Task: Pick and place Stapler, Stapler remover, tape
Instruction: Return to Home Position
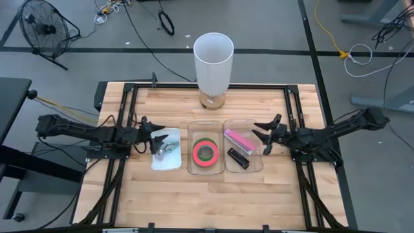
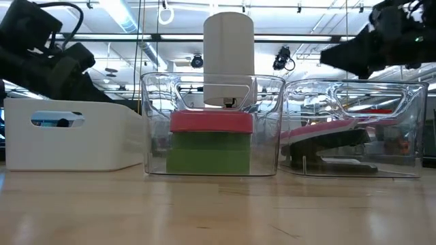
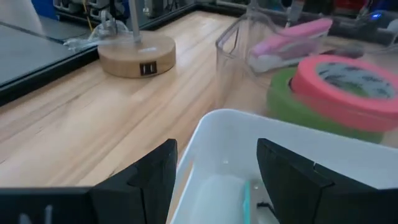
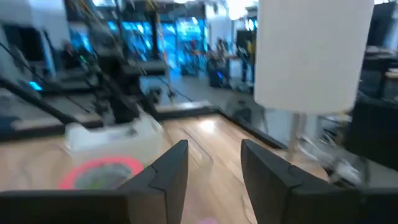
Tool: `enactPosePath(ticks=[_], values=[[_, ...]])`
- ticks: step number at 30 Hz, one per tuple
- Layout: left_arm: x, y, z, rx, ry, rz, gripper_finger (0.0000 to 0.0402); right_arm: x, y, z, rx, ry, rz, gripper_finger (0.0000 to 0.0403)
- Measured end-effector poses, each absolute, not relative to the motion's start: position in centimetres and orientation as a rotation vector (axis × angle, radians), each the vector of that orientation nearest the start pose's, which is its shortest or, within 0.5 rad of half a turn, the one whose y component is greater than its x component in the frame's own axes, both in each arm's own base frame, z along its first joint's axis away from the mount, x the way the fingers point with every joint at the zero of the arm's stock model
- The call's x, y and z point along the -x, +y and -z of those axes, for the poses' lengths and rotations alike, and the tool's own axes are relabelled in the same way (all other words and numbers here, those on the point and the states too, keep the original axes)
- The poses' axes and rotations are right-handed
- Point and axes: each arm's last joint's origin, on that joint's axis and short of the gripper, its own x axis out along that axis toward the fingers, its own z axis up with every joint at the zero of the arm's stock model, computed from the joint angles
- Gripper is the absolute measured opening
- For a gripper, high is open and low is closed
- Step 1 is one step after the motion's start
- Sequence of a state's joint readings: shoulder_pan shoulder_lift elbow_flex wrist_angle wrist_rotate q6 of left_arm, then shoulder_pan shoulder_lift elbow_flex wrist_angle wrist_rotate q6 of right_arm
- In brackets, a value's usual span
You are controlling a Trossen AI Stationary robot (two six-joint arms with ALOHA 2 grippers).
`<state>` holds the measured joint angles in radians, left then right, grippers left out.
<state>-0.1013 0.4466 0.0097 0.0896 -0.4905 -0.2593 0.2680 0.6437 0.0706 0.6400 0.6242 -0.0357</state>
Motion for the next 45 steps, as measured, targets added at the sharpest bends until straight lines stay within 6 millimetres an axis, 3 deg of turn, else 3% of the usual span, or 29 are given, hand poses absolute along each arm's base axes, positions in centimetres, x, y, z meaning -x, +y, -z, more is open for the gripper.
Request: enactPosePath(ticks=[7,14,23,31,40,45], values=[[-11.1,0.2,-15.1,0.199,0.131,-0.411,0.0225,-12.4,1.8,-17.9,-0.024,-0.096,0.304,0.0148],[-9.9,0.4,-16.9,0.263,-0.073,-0.387,0.0225,-11.9,2.3,-18.5,0.013,-0.15,0.081,0.0148],[-9.4,0.5,-18.0,0.301,-0.201,-0.376,0.0225,-11.0,1.6,-17.4,0.053,-0.03,0.22,0.0148],[-9.3,0.5,-18.1,0.304,-0.21,-0.373,0.0225,-9.9,1.3,-17.9,0.015,-0.09,0.236,0.0148],[-9.3,0.5,-18.1,0.304,-0.21,-0.373,0.0225,-9.3,2.4,-17.4,-0.089,-0.028,-0.204,0.0148],[-9.3,0.5,-18.1,0.304,-0.21,-0.373,0.0225,-8.3,2.2,-18.8,-0.094,0.116,-0.243,0.0148]])
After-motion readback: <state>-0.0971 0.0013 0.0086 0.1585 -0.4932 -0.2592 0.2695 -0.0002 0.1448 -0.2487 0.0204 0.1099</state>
